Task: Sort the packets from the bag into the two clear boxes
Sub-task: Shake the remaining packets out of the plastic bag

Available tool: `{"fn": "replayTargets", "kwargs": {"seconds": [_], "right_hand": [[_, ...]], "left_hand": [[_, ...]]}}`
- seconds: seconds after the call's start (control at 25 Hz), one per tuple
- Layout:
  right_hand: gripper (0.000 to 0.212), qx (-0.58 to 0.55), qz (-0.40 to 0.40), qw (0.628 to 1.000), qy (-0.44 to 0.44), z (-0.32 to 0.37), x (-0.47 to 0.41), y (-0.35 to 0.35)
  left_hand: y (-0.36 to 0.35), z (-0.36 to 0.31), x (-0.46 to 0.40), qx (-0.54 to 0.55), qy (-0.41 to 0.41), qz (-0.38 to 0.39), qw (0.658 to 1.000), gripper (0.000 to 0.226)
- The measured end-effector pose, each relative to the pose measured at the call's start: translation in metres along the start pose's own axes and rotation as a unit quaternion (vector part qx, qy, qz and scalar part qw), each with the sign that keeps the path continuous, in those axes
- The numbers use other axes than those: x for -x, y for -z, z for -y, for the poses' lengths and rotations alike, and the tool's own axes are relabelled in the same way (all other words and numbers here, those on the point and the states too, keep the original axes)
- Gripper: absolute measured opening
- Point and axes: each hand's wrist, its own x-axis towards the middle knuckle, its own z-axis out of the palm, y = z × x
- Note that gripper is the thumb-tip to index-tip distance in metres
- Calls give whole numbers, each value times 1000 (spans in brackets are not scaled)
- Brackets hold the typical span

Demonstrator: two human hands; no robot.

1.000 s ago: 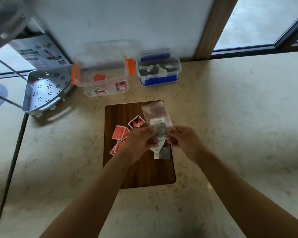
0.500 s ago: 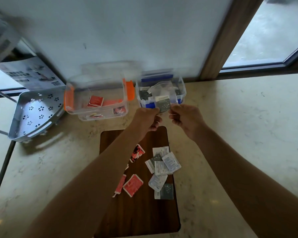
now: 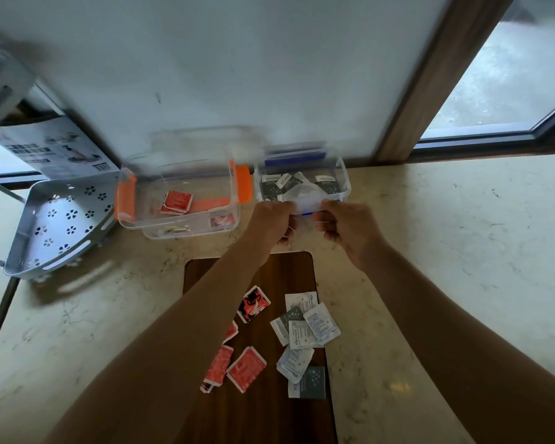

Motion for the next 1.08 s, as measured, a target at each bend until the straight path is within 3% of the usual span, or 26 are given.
{"fn": "replayTargets", "kwargs": {"seconds": [0.16,0.36,0.64,1.08], "right_hand": [[27,7,51,999,10,-3,19,4],[21,48,46,998,12,-20,58,13],[13,104,52,993,-2,-85,125,41],[6,125,55,989,-58,-195,258,81]], "left_hand": [[4,-1,23,-1,0,37,999,14],[15,23,59,-27,-17,17,999,16],[22,93,126,-84,-39,32,995,7],[16,219,258,-72,14,40,996,8]]}}
